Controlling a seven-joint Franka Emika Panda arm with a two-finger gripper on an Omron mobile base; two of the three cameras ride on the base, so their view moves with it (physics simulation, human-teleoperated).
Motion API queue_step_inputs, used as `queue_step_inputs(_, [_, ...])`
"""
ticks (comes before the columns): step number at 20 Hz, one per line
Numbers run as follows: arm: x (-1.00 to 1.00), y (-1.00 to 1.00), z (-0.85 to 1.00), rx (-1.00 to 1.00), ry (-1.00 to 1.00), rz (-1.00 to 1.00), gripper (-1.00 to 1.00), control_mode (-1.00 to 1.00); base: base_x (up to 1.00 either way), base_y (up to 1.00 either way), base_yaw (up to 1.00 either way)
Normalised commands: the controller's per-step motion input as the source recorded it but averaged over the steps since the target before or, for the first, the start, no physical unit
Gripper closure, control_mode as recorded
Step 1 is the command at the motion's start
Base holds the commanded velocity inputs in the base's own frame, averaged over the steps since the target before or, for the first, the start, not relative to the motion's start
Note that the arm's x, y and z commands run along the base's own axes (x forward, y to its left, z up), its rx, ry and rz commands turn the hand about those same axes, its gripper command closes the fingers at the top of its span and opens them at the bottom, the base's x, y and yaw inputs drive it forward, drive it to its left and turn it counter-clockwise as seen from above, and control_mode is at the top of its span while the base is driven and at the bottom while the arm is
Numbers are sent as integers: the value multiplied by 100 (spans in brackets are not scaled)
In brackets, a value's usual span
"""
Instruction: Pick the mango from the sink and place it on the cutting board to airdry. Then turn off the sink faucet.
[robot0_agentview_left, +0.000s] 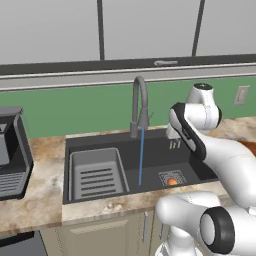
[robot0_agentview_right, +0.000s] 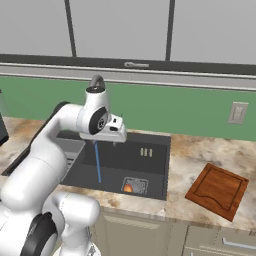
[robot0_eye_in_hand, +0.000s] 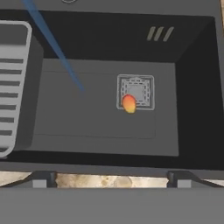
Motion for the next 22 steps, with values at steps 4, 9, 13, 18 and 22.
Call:
queue_step_inputs(4, [0, -5, -20, -3, 0, 0, -100, -100, 0, 0, 0])
queue_step_inputs(9, [3, -14, -15, 0, 7, 0, -100, -100, 0, 0, 0])
queue_step_inputs(13, [13, -18, -13, 2, 15, 0, -100, -100, 0, 0, 0])
queue_step_inputs(18, [13, -9, -25, 0, 16, 0, -100, -100, 0, 0, 0])
queue_step_inputs(22, [10, -2, -31, 0, 15, 0, -100, -100, 0, 0, 0])
